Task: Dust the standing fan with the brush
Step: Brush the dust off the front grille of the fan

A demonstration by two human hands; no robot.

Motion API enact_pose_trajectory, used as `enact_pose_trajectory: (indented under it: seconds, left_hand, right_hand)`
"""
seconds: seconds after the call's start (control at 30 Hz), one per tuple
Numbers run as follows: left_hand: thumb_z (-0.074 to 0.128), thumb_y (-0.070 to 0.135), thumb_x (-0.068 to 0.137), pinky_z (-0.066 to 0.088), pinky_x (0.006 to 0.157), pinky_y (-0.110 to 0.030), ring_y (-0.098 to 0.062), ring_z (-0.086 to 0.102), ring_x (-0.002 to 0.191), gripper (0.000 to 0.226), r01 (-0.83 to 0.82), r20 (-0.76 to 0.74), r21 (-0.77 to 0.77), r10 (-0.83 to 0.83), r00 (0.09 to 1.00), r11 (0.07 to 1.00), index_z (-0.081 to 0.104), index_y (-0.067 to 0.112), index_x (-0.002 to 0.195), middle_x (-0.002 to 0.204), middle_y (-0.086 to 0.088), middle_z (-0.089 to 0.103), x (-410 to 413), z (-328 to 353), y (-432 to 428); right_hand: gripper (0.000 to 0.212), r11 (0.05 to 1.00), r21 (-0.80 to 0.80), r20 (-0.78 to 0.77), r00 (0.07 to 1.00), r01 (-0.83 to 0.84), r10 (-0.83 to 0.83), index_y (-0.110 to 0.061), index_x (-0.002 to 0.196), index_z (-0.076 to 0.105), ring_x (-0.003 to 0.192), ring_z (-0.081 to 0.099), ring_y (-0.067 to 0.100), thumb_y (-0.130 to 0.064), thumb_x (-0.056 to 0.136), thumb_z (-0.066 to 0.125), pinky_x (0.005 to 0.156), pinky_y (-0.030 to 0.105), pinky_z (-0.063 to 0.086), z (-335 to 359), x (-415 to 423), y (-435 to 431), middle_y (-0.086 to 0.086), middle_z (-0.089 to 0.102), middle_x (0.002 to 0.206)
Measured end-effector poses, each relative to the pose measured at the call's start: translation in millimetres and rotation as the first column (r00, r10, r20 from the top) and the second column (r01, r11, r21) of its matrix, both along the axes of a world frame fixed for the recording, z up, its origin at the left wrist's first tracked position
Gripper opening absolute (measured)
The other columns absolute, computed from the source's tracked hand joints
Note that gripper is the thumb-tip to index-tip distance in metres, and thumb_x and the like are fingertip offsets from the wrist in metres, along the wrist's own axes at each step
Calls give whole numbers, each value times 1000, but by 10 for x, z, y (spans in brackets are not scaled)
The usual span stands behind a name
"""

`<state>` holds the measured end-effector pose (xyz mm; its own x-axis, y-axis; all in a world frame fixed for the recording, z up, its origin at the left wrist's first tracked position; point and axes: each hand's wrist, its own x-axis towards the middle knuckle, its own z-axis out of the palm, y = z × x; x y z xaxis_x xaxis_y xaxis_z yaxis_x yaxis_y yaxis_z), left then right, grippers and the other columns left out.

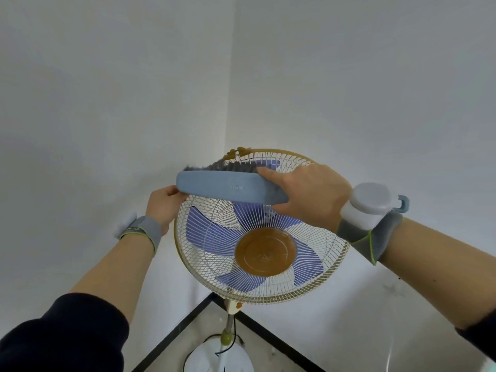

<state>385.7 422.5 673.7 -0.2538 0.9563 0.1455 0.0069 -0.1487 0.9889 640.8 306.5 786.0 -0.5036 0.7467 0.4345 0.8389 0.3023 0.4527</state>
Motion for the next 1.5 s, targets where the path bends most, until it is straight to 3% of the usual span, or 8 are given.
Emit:
enact_pose_trajectory:
  seconds: [0.13, 0.4, 0.57, 0.73, 0.9, 1.07, 1.23, 1.5]
  left_hand:
    - [55, -1, 92, 49, 96, -44, -28, 61, 102, 32, 3, -64, 7, -3, 998, 1000, 63, 0, 123, 116, -14, 65, 45, -24, 67]
    - [75, 35, 81, 50, 99, -42, -21, 65, 99, 41, 57, 6, 3, -57, 998, 998, 72, 8, 111, 108, -9, 72, 68, 1, 74]
    - [76, 35, 80, 52, 95, -38, -19, 64, 93, 43, 60, 29, -15, -59, 998, 998, 71, 7, 112, 106, -9, 72, 35, 14, 79]
    - [70, 16, 87, 49, 83, -38, -23, 58, 87, 29, 53, 25, -23, -53, 998, 998, 68, 2, 112, 96, -11, 69, 24, 17, 90]
    - [76, 32, 80, 54, 84, -33, -15, 62, 77, 33, 82, 44, -27, -81, 996, 996, 72, 10, 105, 94, -6, 73, 50, 41, 54]
    - [76, 31, 81, 53, 85, -33, -14, 62, 75, 36, 38, 48, -6, -37, 998, 999, 71, 8, 109, 95, -6, 72, 72, 10, 81]
    - [66, 15, 90, 49, 80, -33, -16, 60, 78, 32, 34, 2, -1, -34, 999, 999, 65, 3, 120, 105, -12, 67, 85, -13, 133]
    - [75, 37, 81, 53, 85, -33, -13, 63, 80, 45, 70, 4, -20, -70, 998, 997, 69, 7, 113, 98, -6, 72, 90, 32, 134]
  right_hand:
    - [71, 996, -92, -16, 1000, 2, -4, -36, 150, 10, 83, 63, 16, -54, 91, 47, 73, 24, 52, -159, 202, -106, 2, 67, 102]
    - [75, 987, -161, 24, 999, 28, -25, -34, 150, 7, 86, 62, 16, -60, 90, 42, 73, 22, 50, -263, 414, -208, 2, 66, 108]
    - [74, 980, -197, 79, 997, 14, 2, -35, 150, 8, 86, 58, 12, -59, 90, 43, 71, 20, 46, -174, 463, -251, 0, 64, 116]
    - [71, 999, -45, -38, 999, -7, 5, -40, 148, 16, 73, 47, 18, -59, 88, 47, 64, 26, 38, 142, 337, -202, 5, 66, 104]
    - [69, 995, 75, -142, 988, 70, -58, -39, 146, 22, 81, 61, 33, -51, 86, 54, 61, 30, 35, 262, 159, 2, 13, 66, 95]
    - [69, 999, -13, -79, 996, 42, -43, -35, 147, 22, 82, 62, 23, -52, 87, 53, 69, 32, 51, 15, 199, 80, 6, 67, 101]
    - [73, 993, -114, -77, 997, 11, -20, -36, 149, 9, 77, 62, 17, -57, 89, 46, 69, 28, 54, -227, 413, -43, 3, 67, 100]
    - [76, 975, -220, -11, 999, 32, -35, -35, 150, 6, 86, 61, 13, -57, 89, 46, 71, 19, 44, -431, 648, -219, -1, 64, 115]
